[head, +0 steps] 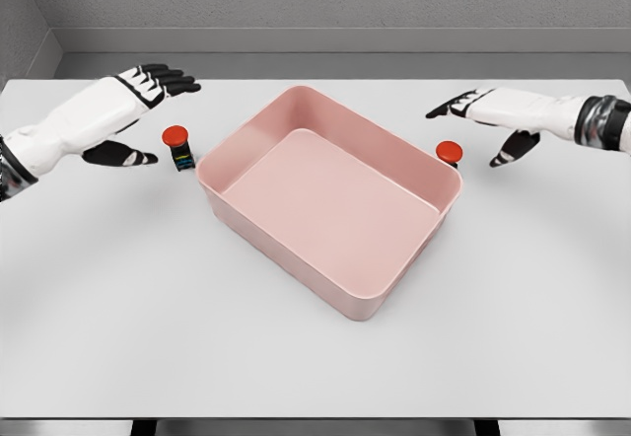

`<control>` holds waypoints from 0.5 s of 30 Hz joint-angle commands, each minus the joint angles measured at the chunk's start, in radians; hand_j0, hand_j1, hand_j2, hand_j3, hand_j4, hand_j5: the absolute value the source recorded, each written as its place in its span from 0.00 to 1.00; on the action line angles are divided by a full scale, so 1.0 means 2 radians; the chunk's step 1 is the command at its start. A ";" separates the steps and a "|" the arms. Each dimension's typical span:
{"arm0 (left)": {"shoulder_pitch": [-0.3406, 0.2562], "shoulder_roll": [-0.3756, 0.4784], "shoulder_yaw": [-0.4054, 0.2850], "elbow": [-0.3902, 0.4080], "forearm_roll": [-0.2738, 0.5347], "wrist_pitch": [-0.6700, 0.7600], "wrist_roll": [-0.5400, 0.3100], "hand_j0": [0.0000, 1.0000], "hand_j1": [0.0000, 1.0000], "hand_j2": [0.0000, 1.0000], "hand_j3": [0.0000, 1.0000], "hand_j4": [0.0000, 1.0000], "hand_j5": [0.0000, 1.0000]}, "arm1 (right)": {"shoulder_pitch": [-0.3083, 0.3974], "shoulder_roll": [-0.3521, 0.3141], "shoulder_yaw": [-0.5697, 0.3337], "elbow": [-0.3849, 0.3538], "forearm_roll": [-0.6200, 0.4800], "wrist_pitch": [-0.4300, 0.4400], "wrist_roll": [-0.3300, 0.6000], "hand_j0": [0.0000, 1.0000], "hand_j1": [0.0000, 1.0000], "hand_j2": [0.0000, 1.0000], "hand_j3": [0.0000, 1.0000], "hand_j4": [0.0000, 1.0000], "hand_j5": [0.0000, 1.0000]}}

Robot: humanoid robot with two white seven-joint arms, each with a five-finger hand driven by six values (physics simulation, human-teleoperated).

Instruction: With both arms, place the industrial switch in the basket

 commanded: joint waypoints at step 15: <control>-0.037 -0.037 -0.040 0.080 -0.005 0.000 -0.001 1.00 1.00 1.00 1.00 1.00 1.00 | -0.001 0.029 0.005 0.020 0.017 0.001 0.000 0.98 0.98 0.98 0.98 0.98 0.98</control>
